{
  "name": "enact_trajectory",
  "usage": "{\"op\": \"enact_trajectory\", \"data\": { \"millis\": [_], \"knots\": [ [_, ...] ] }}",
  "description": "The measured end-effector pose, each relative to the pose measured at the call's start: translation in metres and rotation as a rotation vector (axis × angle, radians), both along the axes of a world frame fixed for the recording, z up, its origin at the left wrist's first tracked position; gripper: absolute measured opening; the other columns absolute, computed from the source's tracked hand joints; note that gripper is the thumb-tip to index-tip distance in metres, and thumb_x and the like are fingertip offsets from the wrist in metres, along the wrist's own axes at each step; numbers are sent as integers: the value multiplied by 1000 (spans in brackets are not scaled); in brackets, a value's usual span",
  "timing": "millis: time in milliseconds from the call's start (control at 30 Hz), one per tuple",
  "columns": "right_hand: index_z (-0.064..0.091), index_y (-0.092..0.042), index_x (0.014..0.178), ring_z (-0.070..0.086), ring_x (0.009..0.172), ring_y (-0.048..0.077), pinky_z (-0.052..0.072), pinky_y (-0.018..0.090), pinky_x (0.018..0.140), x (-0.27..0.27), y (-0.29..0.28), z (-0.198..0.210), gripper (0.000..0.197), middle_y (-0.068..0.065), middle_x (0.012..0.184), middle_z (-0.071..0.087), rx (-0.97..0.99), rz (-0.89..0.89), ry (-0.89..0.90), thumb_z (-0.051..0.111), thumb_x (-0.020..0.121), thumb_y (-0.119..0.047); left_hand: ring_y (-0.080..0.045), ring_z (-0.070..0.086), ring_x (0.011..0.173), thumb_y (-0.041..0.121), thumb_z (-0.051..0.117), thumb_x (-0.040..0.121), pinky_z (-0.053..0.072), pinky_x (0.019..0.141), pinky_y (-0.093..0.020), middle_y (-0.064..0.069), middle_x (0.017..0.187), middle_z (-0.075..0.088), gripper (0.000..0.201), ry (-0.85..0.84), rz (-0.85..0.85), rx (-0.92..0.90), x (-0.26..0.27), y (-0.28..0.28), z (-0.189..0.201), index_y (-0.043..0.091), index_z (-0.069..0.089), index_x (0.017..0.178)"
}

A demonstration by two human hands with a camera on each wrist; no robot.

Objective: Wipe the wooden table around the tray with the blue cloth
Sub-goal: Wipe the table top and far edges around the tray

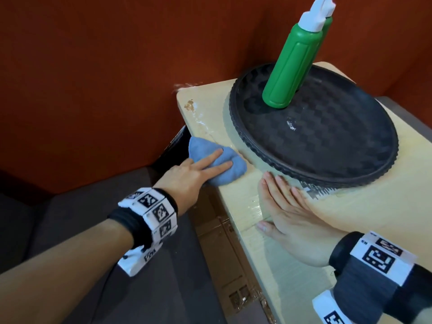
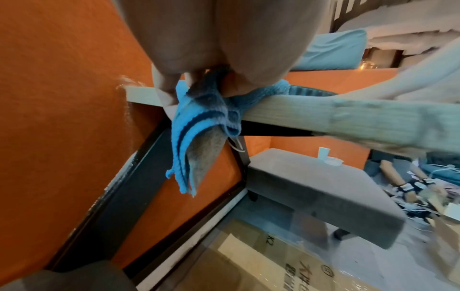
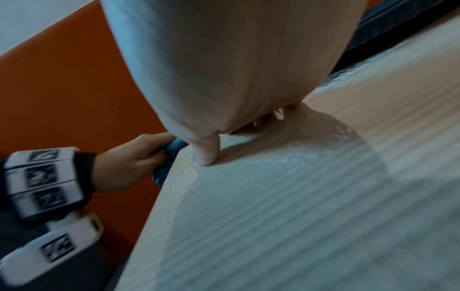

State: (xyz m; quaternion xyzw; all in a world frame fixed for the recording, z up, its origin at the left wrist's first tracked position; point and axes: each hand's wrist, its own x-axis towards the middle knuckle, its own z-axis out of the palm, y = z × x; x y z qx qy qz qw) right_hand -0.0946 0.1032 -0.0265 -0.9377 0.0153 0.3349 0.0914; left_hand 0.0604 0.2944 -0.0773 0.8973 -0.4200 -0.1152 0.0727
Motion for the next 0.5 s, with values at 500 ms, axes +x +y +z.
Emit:
{"op": "enact_trajectory", "data": {
  "millis": [500],
  "knots": [
    [-39, -16, 138, -46, 131, 12, -18, 37, 116, 0, -1, 1, 72, -1, 141, -52, -19, 18, 4, 13, 101, -48, -32, 44, 120, -5, 41, 87, 46, 96, -42, 15, 159, -6, 87, -20, 122, 102, 35, -22, 26, 48, 5, 147]
  ]
}}
